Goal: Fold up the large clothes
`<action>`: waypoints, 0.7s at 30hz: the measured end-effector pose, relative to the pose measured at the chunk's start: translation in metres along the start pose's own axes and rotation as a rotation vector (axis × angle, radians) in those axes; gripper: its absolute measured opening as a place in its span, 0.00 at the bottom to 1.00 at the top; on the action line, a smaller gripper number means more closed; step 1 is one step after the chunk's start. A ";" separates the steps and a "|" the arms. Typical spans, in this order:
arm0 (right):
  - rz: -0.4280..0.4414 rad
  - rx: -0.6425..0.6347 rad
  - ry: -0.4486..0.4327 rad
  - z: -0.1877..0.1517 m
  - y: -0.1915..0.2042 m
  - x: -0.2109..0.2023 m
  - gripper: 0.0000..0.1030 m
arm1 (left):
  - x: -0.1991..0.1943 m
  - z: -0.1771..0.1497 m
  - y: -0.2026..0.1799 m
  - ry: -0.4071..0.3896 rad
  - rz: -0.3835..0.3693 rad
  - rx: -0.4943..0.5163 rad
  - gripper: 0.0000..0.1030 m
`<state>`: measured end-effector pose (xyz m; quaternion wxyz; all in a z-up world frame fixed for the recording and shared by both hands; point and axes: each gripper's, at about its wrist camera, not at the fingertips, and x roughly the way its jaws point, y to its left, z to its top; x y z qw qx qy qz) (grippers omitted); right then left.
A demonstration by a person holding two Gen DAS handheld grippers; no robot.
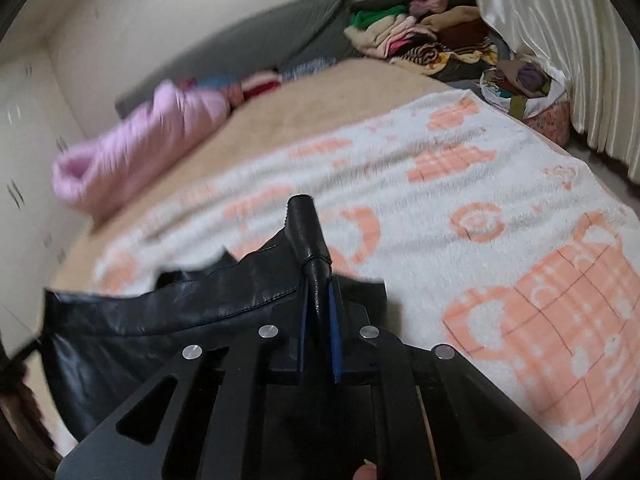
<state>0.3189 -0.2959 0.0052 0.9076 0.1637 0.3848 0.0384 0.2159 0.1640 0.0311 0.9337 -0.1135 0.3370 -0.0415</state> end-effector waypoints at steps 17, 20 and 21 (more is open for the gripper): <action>-0.115 0.031 0.113 -0.010 -0.016 0.075 0.13 | 0.074 -0.012 0.013 0.128 0.096 -0.005 0.11; -0.115 0.043 0.131 -0.014 -0.020 0.082 0.15 | 0.079 -0.014 0.016 0.140 0.098 -0.015 0.13; -0.116 0.045 0.136 -0.016 -0.022 0.084 0.16 | 0.080 -0.015 0.016 0.143 0.100 -0.017 0.14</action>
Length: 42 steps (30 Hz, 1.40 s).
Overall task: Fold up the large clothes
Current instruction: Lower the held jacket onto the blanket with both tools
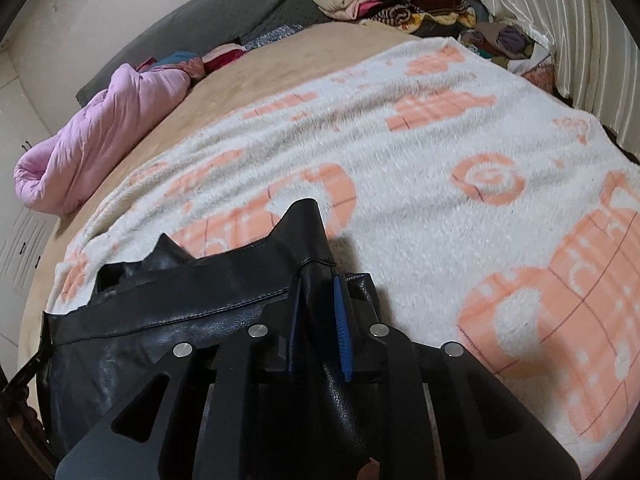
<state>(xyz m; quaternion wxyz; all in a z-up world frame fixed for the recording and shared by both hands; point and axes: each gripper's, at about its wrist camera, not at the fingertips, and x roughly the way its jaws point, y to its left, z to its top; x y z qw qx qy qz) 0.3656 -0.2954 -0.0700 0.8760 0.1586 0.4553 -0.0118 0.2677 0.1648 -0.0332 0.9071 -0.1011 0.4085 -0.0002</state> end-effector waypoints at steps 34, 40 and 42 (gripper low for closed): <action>0.252 0.087 0.126 -0.083 -0.043 -0.073 0.46 | -0.029 -0.070 0.010 0.110 -0.156 -0.221 0.46; 0.130 -0.038 0.115 -0.080 -0.026 -0.083 0.58 | -0.050 -0.079 -0.006 0.091 -0.109 -0.178 0.39; 0.069 -0.099 0.069 -0.081 -0.019 -0.095 0.58 | -0.055 -0.081 -0.007 0.087 -0.102 -0.168 0.42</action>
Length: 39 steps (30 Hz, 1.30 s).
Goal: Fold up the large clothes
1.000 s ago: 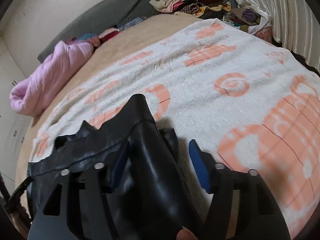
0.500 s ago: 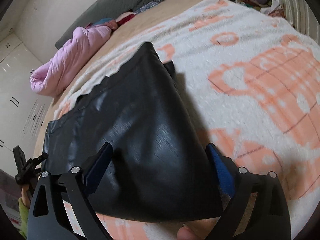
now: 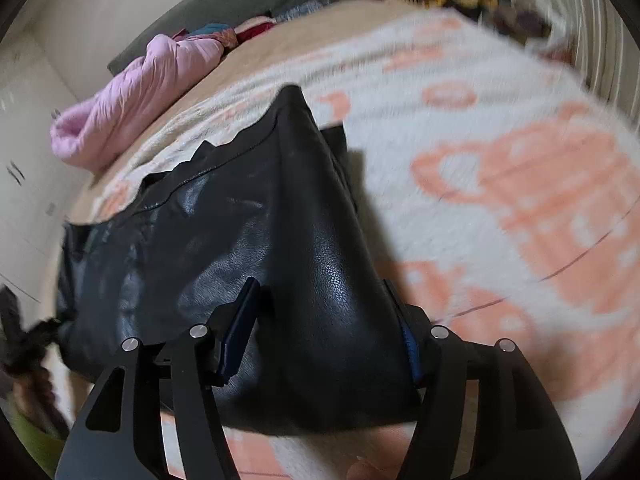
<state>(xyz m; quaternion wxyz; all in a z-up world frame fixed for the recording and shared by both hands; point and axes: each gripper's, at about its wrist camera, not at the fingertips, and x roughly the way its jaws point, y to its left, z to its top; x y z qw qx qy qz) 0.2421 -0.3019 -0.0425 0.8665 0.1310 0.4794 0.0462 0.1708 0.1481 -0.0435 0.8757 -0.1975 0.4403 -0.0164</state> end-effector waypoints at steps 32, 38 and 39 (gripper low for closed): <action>0.051 -0.389 0.081 -0.069 0.184 0.044 0.23 | 0.018 0.030 0.023 0.024 0.027 -0.009 0.84; 0.092 -0.381 0.109 -0.047 0.187 0.039 0.20 | 0.046 0.047 0.030 0.078 -0.081 -0.045 0.61; 0.100 -0.378 0.082 -0.035 0.191 0.036 0.15 | 0.047 0.047 0.029 0.082 -0.112 -0.054 0.46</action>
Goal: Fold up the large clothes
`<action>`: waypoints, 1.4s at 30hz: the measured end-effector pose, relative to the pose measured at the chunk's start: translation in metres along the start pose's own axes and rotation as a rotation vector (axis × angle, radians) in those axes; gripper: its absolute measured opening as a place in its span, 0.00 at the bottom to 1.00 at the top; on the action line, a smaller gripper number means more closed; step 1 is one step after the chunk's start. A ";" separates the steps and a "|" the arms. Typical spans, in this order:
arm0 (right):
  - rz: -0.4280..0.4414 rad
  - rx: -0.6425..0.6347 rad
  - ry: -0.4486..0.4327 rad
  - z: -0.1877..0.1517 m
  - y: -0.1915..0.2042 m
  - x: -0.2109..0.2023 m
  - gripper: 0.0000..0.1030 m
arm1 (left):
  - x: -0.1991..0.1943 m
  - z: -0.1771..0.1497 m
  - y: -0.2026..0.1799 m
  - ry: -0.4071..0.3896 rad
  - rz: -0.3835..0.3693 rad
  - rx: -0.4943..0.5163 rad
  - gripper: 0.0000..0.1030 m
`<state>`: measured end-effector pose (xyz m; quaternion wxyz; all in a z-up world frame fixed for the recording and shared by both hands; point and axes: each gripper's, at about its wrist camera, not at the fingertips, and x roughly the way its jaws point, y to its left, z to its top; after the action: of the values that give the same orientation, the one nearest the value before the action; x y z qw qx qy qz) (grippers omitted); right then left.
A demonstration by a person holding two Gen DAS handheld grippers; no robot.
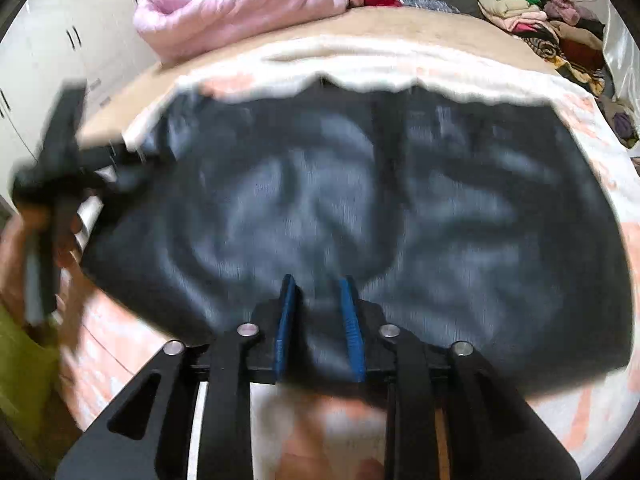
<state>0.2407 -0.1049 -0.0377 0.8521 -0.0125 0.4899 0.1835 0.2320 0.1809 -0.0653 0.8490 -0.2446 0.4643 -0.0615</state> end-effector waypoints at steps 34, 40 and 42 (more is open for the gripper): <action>-0.273 -0.818 -0.336 -0.076 0.199 0.042 0.91 | -0.033 0.006 -0.027 -0.068 -0.082 0.045 0.16; -0.260 -0.783 -0.410 -0.065 0.189 0.030 0.49 | -0.043 0.010 -0.042 -0.081 -0.068 0.054 0.15; -0.272 -0.791 -0.468 -0.068 0.189 0.017 0.30 | -0.050 0.015 -0.055 -0.088 -0.063 0.068 0.15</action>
<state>0.1304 0.0625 -0.0572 0.8857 -0.3582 0.1713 0.2406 0.2227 0.1547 0.0053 0.8742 -0.2326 0.4160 -0.0932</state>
